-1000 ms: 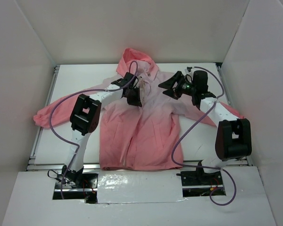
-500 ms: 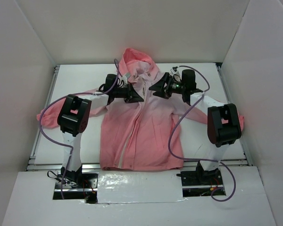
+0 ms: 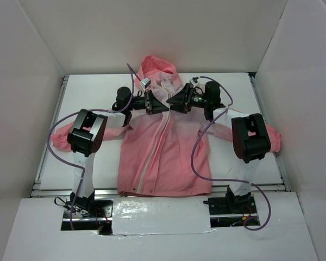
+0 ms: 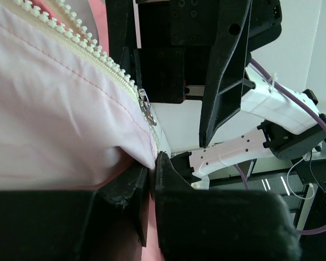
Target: Zip up the jacket
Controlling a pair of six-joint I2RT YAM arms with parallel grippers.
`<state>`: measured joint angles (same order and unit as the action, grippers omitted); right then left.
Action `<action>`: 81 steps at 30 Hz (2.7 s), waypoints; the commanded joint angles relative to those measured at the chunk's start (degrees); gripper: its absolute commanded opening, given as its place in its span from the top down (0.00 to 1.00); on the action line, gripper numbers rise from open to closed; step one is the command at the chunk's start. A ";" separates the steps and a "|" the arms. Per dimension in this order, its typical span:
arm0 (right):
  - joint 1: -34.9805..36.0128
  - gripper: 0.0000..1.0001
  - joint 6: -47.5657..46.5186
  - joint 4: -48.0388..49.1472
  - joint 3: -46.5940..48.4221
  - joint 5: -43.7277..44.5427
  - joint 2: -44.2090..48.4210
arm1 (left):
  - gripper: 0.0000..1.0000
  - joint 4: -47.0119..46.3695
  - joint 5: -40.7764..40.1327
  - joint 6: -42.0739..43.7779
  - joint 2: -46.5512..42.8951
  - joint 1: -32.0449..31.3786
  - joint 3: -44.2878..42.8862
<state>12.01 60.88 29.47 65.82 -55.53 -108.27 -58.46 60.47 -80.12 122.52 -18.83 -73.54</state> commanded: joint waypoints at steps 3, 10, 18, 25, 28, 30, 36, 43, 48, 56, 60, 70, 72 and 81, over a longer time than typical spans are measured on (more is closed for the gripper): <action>0.56 0.32 7.23 12.54 -0.43 -2.48 -1.07 | 1.00 -4.05 2.73 1.80 -1.84 -0.33 -0.20; 0.47 0.36 3.20 4.38 0.36 -0.55 1.39 | 1.00 30.46 -1.57 29.11 -6.06 -0.68 -3.01; 0.82 0.39 -0.85 -3.18 0.54 0.68 2.45 | 1.00 36.14 -3.51 32.58 -8.09 -0.86 -1.88; 1.00 0.38 -8.51 -15.43 0.01 10.80 9.91 | 1.00 33.85 -4.04 31.86 -8.70 -0.86 -1.08; 2.05 0.38 -6.65 -13.56 -1.13 10.43 10.88 | 1.00 32.54 -3.51 31.08 -8.61 -0.86 -0.99; 3.72 0.37 -7.71 -14.62 -1.14 11.14 11.41 | 1.00 32.00 -3.43 30.55 -8.44 -0.86 -1.08; 5.13 0.37 -2.00 -8.48 -1.40 7.81 7.20 | 1.00 29.63 -2.64 28.79 -8.70 -0.86 -0.99; 4.87 0.37 2.66 -1.35 -3.24 4.55 4.56 | 1.00 29.01 -2.55 28.26 -9.14 -0.86 -0.82; 3.99 0.38 1.44 -2.83 -3.07 4.46 3.33 | 1.00 29.10 -2.72 28.26 -9.14 -0.86 -0.90; 2.67 0.38 1.43 -2.40 -2.28 4.20 1.31 | 1.00 30.32 -2.63 28.87 -9.84 -0.86 -0.64; 2.23 0.39 1.96 -1.53 -2.72 4.11 1.04 | 1.00 31.56 -2.64 29.93 -10.11 -0.86 -0.82; 1.53 0.39 3.28 0.49 -2.45 3.67 -0.10 | 1.00 29.98 -2.28 28.70 -10.11 -0.94 -0.64; 1.52 0.40 3.45 0.85 -2.28 3.58 -0.10 | 1.00 29.80 -2.20 28.79 -10.02 -0.94 -0.55; 0.56 0.41 4.68 2.34 -1.58 3.59 -1.42 | 1.00 28.75 -1.76 28.35 -9.84 -1.03 -0.11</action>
<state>13.17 65.14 28.51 62.61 -51.92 -108.20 -25.36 54.96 -51.40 116.27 -19.27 -73.71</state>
